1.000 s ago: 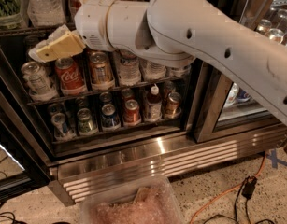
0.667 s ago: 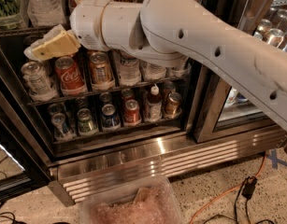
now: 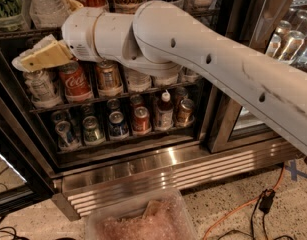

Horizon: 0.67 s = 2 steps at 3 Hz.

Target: Pick water bottle from top shelf of fridge

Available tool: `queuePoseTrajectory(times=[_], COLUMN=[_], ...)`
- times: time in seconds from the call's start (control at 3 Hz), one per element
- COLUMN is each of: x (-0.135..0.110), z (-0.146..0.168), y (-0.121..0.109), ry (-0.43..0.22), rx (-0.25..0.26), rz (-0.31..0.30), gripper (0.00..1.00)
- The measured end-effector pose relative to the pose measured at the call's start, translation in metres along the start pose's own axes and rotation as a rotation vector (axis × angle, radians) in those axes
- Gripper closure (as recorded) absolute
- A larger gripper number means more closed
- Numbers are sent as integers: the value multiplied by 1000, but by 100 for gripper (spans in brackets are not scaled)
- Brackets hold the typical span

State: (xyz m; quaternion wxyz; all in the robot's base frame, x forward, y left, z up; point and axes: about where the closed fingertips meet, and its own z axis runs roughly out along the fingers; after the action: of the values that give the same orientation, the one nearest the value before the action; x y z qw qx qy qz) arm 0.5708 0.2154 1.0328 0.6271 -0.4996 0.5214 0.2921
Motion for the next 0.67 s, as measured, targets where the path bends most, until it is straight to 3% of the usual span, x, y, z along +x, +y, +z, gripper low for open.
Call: queuePoseTrajectory(times=[0.67], x=[-9], z=[27], y=[0], ry=[-49], rx=[-34], rz=[34], gripper=[0])
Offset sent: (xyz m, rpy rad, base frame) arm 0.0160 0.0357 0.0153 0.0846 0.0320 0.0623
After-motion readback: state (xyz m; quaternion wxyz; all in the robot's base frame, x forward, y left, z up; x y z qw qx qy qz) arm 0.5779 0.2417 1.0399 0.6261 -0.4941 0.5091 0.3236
